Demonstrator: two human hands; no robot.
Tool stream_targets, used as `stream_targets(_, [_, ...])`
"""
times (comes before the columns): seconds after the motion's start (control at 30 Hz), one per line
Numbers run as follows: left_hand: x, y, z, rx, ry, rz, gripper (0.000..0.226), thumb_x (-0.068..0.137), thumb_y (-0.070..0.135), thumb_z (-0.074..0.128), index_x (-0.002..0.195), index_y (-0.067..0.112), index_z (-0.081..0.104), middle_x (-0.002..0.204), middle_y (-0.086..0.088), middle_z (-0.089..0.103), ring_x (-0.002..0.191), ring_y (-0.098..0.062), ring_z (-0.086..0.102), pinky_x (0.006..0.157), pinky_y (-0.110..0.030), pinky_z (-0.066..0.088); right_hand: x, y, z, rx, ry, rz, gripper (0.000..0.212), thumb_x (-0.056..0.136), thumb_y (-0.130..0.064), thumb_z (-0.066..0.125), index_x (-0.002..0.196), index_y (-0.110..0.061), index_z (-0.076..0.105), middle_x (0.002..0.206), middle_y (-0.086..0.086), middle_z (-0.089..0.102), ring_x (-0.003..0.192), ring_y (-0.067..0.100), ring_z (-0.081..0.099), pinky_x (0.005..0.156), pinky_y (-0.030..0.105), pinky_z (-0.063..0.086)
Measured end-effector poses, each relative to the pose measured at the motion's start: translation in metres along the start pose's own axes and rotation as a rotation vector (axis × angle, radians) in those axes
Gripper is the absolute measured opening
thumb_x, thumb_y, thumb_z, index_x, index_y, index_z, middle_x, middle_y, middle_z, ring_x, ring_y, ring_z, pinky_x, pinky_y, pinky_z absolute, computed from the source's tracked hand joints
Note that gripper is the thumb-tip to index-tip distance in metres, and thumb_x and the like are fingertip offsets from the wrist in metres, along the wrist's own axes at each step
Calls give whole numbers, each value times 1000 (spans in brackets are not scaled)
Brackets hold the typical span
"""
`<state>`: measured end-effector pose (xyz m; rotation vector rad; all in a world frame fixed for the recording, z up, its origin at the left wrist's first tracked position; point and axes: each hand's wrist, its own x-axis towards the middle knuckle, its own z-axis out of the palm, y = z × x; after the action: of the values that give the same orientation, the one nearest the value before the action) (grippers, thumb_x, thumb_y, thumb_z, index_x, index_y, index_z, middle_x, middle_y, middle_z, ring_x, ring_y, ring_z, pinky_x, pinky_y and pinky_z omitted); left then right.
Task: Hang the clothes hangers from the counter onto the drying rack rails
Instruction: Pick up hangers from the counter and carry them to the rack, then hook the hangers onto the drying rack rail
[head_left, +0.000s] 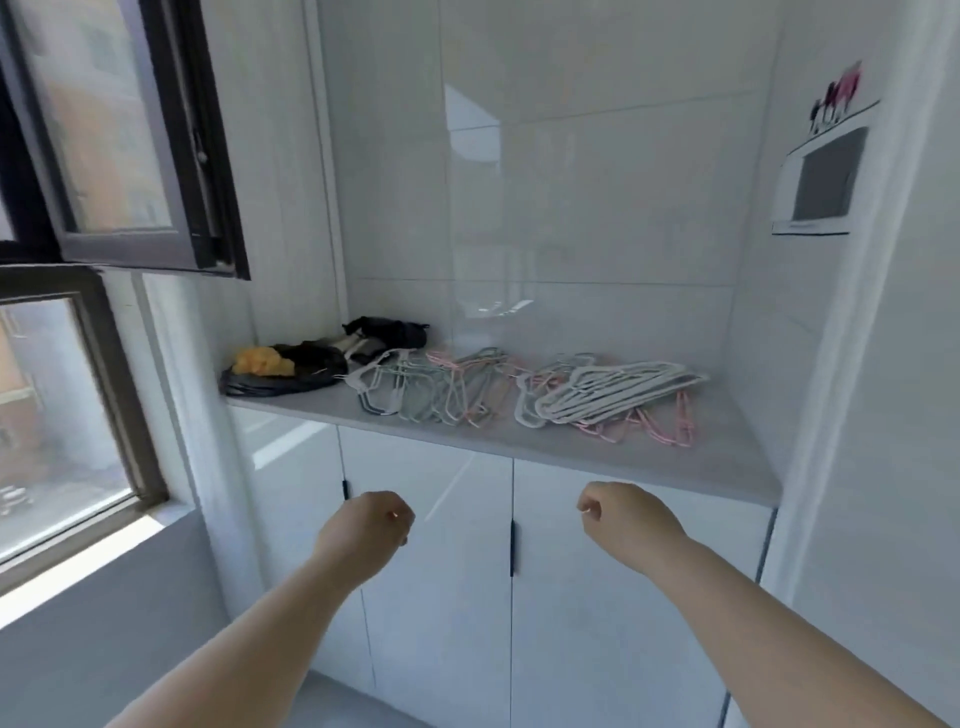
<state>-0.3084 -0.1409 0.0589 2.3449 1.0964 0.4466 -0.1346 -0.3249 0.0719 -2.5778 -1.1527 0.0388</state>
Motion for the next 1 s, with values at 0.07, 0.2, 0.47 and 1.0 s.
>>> stream_targets(0.07, [36, 10, 15, 8, -13, 6, 27, 87, 17, 45, 63, 30, 52, 73, 9, 62, 77, -17, 56, 62, -22, 40, 28, 18, 11, 3, 28, 5, 29, 93, -16, 40, 116, -17, 57, 123, 0, 56, 115, 18, 48, 87, 24, 39])
stream_targets(0.2, [124, 24, 39, 14, 11, 8, 21, 88, 16, 42, 74, 17, 59, 88, -3, 65, 82, -23, 56, 64, -25, 40, 95, 43, 28, -20, 85, -7, 32, 94, -18, 41, 123, -17, 53, 130, -2, 50, 122, 16, 42, 91, 22, 37])
stream_targets(0.47, [271, 46, 72, -12, 124, -21, 33, 92, 16, 46, 123, 9, 54, 125, -14, 56, 115, -31, 51, 87, -33, 41, 230, 63, 56, -69, 145, 45, 51, 95, -36, 43, 141, -17, 30, 146, 1, 30, 135, 18, 27, 107, 25, 24])
stream_targets(1.0, [356, 47, 89, -267, -2, -324, 34, 90, -4, 38, 122, -1, 51, 80, -11, 64, 58, -21, 67, 56, -29, 56, 327, 68, 96, -163, 225, -135, 47, 67, -46, 36, 86, -23, 72, 94, 2, 72, 84, 21, 70, 85, 36, 45])
